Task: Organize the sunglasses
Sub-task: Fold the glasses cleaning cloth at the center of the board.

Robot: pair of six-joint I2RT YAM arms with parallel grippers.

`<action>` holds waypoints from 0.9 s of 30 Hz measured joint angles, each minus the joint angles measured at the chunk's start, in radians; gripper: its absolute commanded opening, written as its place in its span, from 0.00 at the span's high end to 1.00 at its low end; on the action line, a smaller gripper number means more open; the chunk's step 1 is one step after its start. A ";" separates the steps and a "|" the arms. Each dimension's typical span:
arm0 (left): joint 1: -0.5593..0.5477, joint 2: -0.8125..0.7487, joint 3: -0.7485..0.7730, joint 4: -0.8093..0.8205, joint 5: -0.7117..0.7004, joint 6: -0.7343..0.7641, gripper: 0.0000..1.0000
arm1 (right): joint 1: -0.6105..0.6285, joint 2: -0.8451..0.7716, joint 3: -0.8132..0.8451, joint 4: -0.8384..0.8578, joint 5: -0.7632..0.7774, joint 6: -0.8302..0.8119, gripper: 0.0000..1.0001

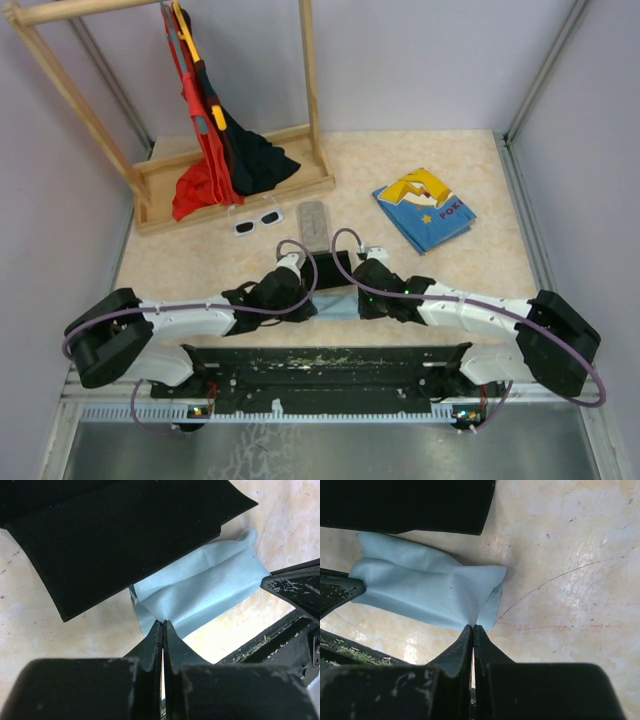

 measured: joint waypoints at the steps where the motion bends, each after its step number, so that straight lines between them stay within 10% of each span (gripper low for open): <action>1: 0.000 0.005 0.000 0.003 0.000 0.000 0.99 | 0.000 0.002 0.000 -0.001 0.000 0.000 1.00; 27: 0.000 0.032 0.000 0.027 -0.026 0.005 0.59 | 0.000 0.051 0.000 0.020 0.027 -0.003 0.73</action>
